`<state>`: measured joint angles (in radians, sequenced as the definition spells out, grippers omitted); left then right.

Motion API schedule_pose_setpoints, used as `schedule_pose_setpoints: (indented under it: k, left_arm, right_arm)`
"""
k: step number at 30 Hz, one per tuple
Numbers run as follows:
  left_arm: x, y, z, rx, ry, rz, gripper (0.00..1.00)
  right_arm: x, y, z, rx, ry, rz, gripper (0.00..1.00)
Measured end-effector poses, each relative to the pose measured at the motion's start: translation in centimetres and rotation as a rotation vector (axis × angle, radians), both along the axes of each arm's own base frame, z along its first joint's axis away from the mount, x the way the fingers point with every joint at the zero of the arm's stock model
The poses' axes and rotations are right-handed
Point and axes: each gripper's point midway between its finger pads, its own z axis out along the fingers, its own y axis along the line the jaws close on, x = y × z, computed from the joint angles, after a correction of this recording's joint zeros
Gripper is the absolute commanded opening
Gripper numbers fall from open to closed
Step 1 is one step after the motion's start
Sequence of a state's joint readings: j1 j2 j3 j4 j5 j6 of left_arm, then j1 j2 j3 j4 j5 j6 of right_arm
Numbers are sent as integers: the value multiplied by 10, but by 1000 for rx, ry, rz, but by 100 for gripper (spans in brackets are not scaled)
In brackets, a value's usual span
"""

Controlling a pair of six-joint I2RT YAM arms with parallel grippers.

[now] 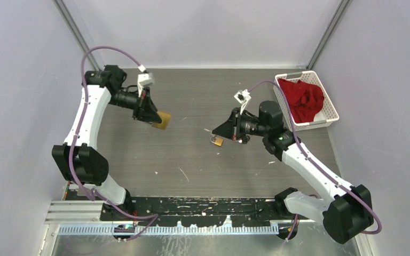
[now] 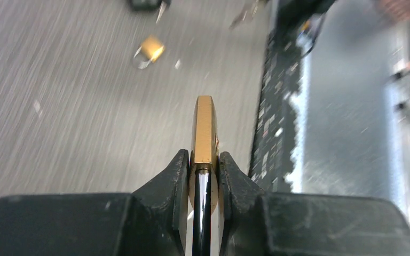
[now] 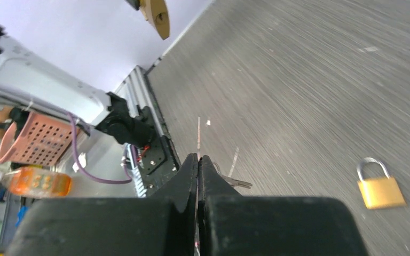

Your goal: Unlock with the key

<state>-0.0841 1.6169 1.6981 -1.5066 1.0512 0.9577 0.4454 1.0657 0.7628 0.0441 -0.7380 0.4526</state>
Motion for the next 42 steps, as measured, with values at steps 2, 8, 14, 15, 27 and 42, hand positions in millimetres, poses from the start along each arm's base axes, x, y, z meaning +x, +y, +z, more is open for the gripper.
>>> schedule_pose_setpoints:
  k: [2, 8, 14, 15, 27, 42]
  left_arm:
    - [-3, -3, 21, -135, 37, 22, 0]
    - [-18, -21, 65, -321, 159, 32, 0]
    - [-56, -42, 101, -364, 221, -28, 0]
    - [-65, -47, 107, -368, 223, -49, 0]
    - [-163, -91, 178, -405, 185, -386, 0]
    - [-173, -98, 186, -415, 197, -439, 0]
  right_arm:
    - [-5, 12, 12, 18, -29, 53, 1]
    - [-26, 29, 41, 93, -98, 175, 1]
    - [-43, 28, 76, 178, -179, 217, 1]
    - [-46, 28, 81, 189, -192, 226, 1]
    - [-100, 15, 124, 315, -397, 334, 1]
    - [-133, 2, 145, 363, -503, 407, 1]
